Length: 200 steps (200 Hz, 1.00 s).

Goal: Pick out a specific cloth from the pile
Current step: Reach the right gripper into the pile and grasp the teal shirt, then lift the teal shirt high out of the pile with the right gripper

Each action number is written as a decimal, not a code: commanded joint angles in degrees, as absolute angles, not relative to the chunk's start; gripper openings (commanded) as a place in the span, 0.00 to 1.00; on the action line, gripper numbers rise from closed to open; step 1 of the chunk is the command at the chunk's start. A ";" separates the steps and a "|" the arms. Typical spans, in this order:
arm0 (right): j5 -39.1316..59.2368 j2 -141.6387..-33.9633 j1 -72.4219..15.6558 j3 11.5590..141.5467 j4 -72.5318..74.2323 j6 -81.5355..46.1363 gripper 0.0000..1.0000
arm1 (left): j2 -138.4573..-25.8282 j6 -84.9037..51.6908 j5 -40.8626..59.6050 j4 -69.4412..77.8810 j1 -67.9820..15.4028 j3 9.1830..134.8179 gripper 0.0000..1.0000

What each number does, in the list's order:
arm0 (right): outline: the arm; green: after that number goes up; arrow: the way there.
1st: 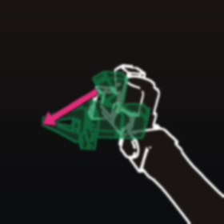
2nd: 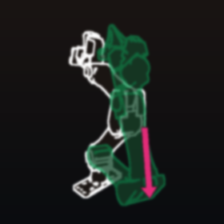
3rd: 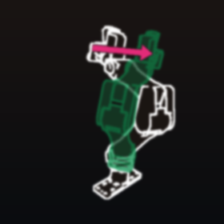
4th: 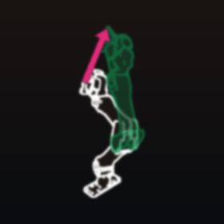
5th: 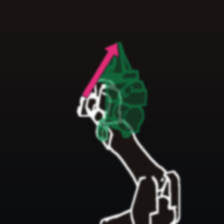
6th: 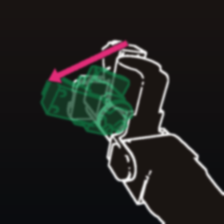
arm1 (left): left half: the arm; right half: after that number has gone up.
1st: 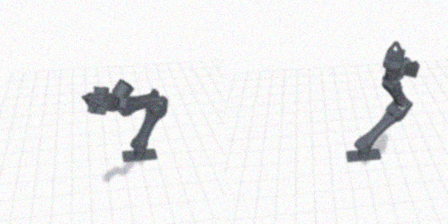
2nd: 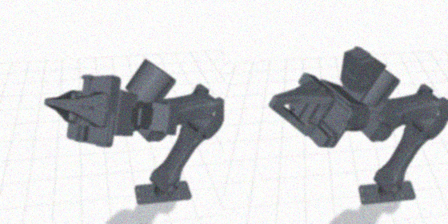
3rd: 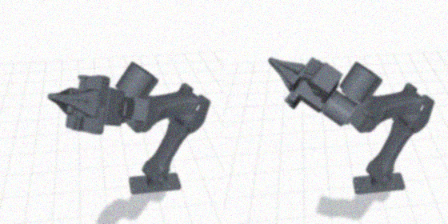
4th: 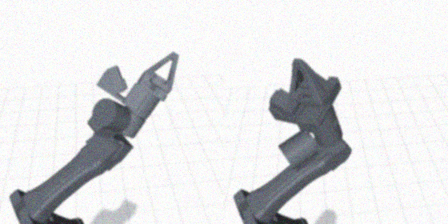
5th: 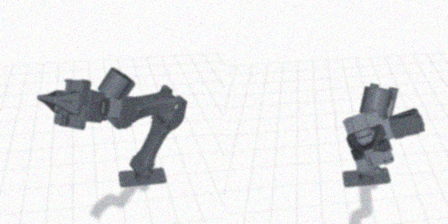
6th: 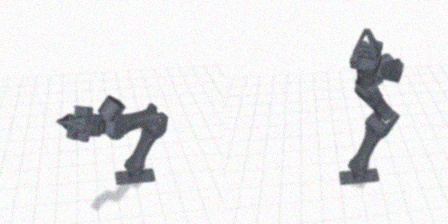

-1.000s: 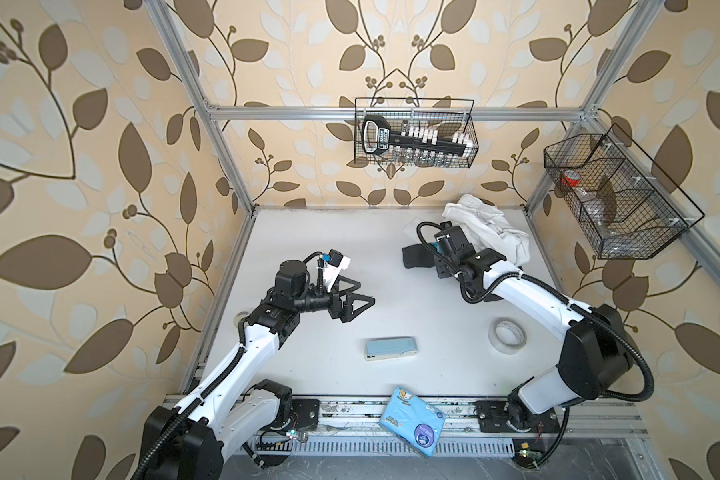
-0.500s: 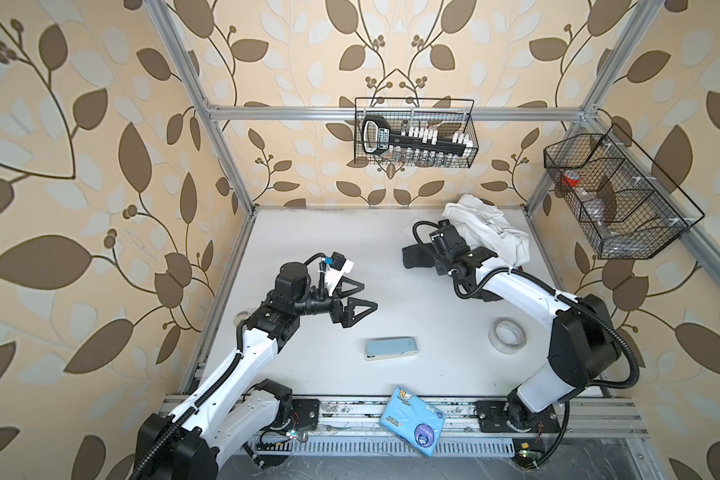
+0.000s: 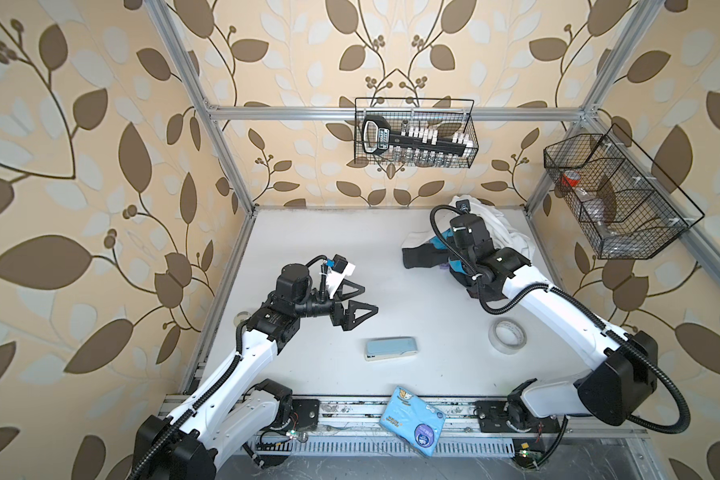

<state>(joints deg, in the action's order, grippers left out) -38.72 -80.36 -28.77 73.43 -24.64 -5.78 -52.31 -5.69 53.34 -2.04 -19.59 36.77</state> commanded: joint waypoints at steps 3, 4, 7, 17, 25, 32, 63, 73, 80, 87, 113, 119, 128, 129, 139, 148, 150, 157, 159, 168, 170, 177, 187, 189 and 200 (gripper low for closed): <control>-42.19 -78.02 -29.36 77.80 -21.43 -2.31 0.00 | -50.81 -3.83 52.83 -1.89 -20.37 38.82 0.99; -42.19 -77.99 -29.45 77.92 -21.44 -2.21 0.00 | -50.81 -3.80 52.83 -1.91 -20.38 38.84 0.99; -42.39 -77.78 -29.49 78.23 -21.25 -1.93 0.00 | -50.81 -3.79 52.76 -1.93 -20.39 38.81 0.99; -42.79 -77.28 -29.67 79.23 -20.55 -0.97 0.00 | -50.81 -3.69 52.73 -2.07 -20.39 38.80 0.99; -43.09 -76.91 -29.87 80.13 -20.32 -0.26 0.00 | -50.81 -3.69 52.73 -2.11 -20.48 38.86 0.99; -43.32 -76.57 -30.01 80.95 -19.96 0.25 0.00 | -50.84 -3.69 52.65 -2.11 -20.48 38.85 0.99; -44.55 -76.62 -29.98 85.34 -19.86 2.91 0.00 | -50.89 -3.60 52.56 -2.20 -20.57 38.85 0.99; -44.59 -76.61 -30.02 86.50 -19.98 3.55 0.00 | -50.89 -3.60 52.56 -2.24 -20.57 38.85 0.99; -44.48 -76.55 -30.05 87.34 -20.04 3.84 0.00 | -50.87 -3.44 52.49 -2.20 -20.65 38.85 0.99; -44.26 -76.40 -29.98 88.06 -20.02 4.02 0.00 | -50.86 -3.50 52.43 -2.24 -20.65 38.85 0.99; -42.70 -75.62 -30.04 90.70 -19.12 4.26 0.00 | -50.95 -3.43 52.29 -2.29 -20.65 38.85 0.99; -42.42 -75.46 -30.08 91.26 -18.71 4.43 0.00 | -50.91 -3.40 52.29 -2.29 -20.74 38.85 0.99; -41.95 -75.09 -30.14 92.02 -18.09 4.61 0.00 | -50.89 -3.43 52.21 -2.29 -20.74 38.85 0.99; -41.94 -75.03 -30.15 92.06 -17.96 4.63 0.00 | -50.93 -3.43 52.16 -2.29 -20.74 38.85 0.99; -41.59 -74.72 -30.06 93.08 -17.41 4.88 0.00 | -50.89 -3.34 52.13 -2.29 -20.74 38.85 0.99; -41.36 -74.53 -30.13 93.82 -16.82 5.29 0.00 | -51.03 -3.30 52.03 -2.29 -20.74 38.85 0.99; -41.28 -74.46 -30.10 94.01 -16.73 5.28 0.00 | -51.08 -3.29 51.97 -2.29 -20.79 38.85 0.99; -40.71 -74.42 -30.11 94.67 -16.35 5.44 0.00 | -51.11 -3.18 51.94 -2.29 -20.74 38.85 0.99; -40.52 -74.37 -30.09 94.82 -16.30 5.49 0.00 | -51.16 -3.14 51.88 -2.35 -20.74 38.85 0.99; -39.53 -74.23 -30.12 95.58 -15.83 5.62 0.00 | -51.26 -3.08 51.86 -2.42 -20.74 38.85 0.99; -39.20 -74.24 -30.10 95.79 -15.76 5.62 0.00 | -51.31 -3.01 51.81 -2.45 -20.74 38.85 0.99; -37.92 -74.25 -30.14 96.42 -15.64 5.71 0.00 | -51.42 -2.99 51.77 -2.54 -20.74 38.93 0.99; -35.92 -74.35 -30.08 97.41 -15.58 5.26 0.00 | -51.51 -2.95 51.68 -2.71 -20.74 39.02 0.99; -35.41 -74.33 -30.06 97.63 -15.61 5.16 0.00 | -51.51 -2.85 51.68 -2.72 -20.74 39.02 0.99; -32.77 -74.33 -30.13 98.54 -15.64 4.39 0.00 | -51.53 -2.79 51.53 -2.81 -20.74 39.15 0.99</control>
